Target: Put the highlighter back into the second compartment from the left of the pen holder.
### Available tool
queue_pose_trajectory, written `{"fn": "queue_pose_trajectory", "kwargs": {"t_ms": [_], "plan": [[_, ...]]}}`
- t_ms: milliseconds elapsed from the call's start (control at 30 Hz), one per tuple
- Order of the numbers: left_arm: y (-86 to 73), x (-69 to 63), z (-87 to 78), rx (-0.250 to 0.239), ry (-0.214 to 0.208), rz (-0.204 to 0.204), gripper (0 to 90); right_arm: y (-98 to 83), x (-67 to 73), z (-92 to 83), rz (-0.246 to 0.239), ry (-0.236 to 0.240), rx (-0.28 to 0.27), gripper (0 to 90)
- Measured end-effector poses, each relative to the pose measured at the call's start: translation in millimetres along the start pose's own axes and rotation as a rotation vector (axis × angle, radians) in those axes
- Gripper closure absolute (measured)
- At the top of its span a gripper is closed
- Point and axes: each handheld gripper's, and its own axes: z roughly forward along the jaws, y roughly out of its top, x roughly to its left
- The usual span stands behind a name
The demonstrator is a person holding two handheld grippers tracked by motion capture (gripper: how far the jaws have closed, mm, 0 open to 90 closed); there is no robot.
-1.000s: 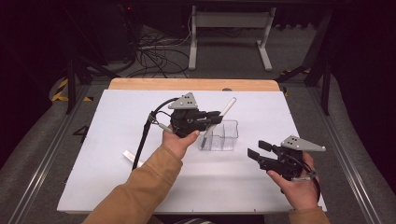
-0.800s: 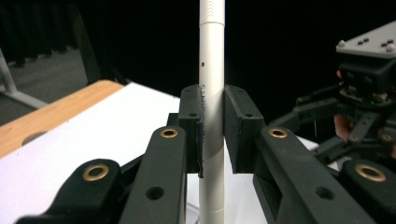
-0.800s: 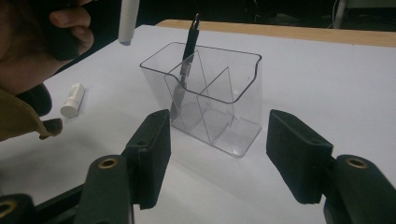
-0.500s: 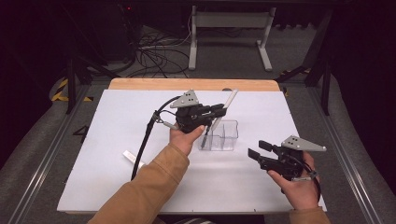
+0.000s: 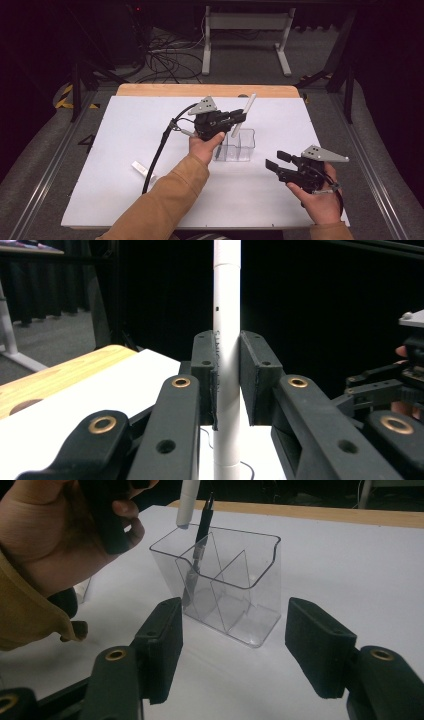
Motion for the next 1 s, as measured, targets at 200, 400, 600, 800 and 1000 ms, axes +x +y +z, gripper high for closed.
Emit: {"fn": "queue_pose_trajectory", "kwargs": {"t_ms": [200,400,600,800,1000], "plan": [[-2.8,1.9,1.1,-0.015,-0.007,0.019,78.4,-0.1,-0.1,-0.5,-0.001,0.001,0.000,41.3],[-9.6,5.5,-0.5,-0.025,0.007,0.066,78.4,0.2,0.6,-0.6,0.000,0.002,0.000,41.3],[-15.7,8.3,0.3,-0.028,-0.013,0.051,78.4,-0.2,1.0,0.7,-0.001,0.004,0.003,41.3],[-20.9,10.7,0.2,-0.024,-0.020,0.027,78.4,-0.2,0.7,0.2,-0.004,0.003,0.002,41.2],[-29.2,14.5,0.6,-0.015,-0.027,0.005,78.4,-0.2,1.0,0.4,-0.005,0.004,0.003,41.2]]}}
